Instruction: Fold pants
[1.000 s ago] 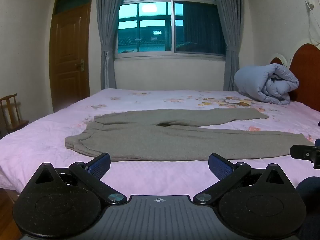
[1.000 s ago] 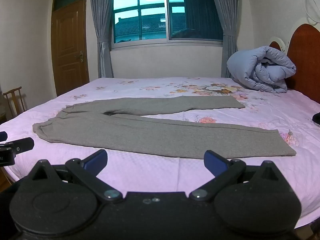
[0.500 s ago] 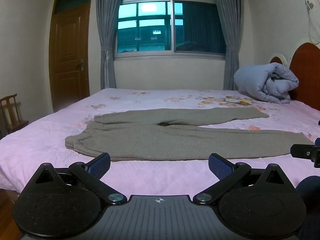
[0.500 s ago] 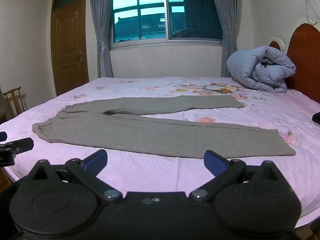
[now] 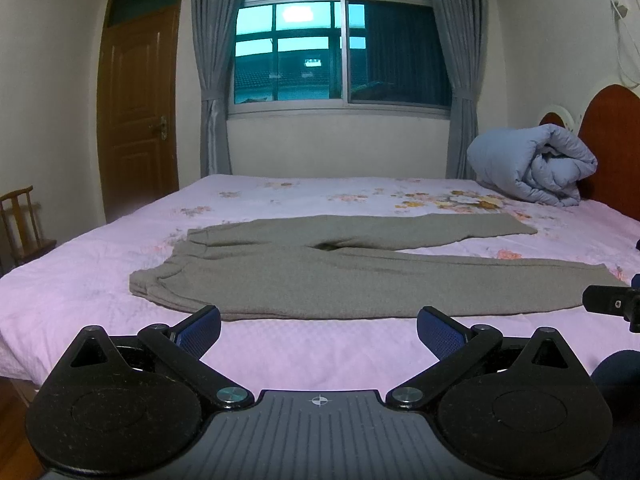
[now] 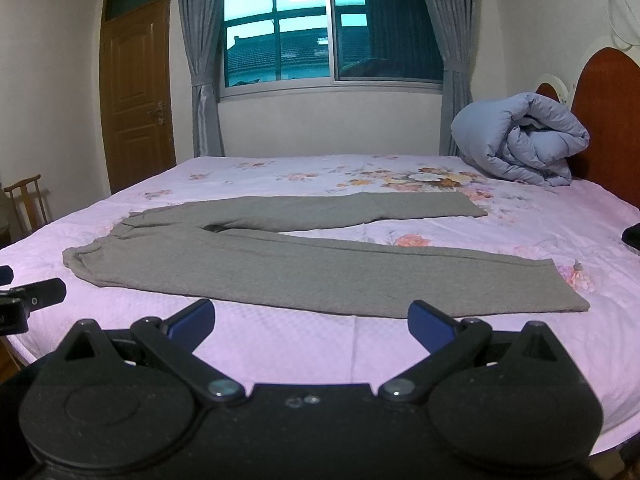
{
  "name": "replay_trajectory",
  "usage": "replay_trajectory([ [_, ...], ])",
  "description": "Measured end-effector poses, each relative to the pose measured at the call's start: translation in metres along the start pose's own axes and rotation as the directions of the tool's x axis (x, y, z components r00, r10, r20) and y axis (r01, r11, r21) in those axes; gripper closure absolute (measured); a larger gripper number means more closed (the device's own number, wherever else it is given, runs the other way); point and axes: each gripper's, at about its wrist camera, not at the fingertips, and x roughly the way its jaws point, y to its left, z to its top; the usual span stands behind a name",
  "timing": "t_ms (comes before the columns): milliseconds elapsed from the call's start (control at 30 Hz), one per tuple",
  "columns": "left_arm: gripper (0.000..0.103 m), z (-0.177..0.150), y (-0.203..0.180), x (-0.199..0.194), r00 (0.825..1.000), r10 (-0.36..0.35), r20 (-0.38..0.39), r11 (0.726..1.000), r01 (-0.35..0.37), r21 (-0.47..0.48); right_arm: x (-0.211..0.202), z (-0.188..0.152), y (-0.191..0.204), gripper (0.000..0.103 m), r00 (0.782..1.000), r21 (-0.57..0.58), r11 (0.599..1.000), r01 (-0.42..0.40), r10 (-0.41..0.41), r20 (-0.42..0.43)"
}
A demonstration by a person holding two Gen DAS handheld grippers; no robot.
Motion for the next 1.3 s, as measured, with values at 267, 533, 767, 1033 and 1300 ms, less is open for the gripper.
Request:
replay_trajectory([
  [267, 0.000, 0.0002, -0.0005, -0.0006, 1.000, 0.002, -0.001, 1.000, -0.002, 0.000, -0.0008, 0.0003, 0.0009, 0.006, 1.000, 0.000, 1.000, 0.000, 0.000, -0.001],
  [533, 0.000, -0.0003, -0.0021, -0.0003, 1.000, 0.003, -0.002, 1.000, -0.003, 0.001, 0.0003, 0.0020, -0.0001, 0.006, 1.000, -0.003, 1.000, 0.002, -0.002, -0.003],
  [767, 0.000, -0.0003, -0.0023, -0.0002, 1.000, 0.003, -0.001, 1.000, -0.003, -0.001, 0.0001, 0.0018, -0.0008, 0.006, 1.000, -0.005, 1.000, 0.002, -0.002, -0.003],
  [1033, 0.000, 0.0000, 0.0000, 0.0009, 1.000, 0.002, -0.003, 1.000, -0.002, 0.001, -0.0008, 0.0015, -0.0012, 0.006, 1.000, -0.005, 1.000, 0.001, -0.001, -0.001],
  [1300, 0.000, -0.0001, 0.0007, 0.0030, 1.000, 0.001, -0.005, 1.000, -0.001, 0.006, -0.0017, 0.0016, -0.0024, 0.006, 1.000, 0.000, 1.000, 0.002, -0.002, 0.000],
])
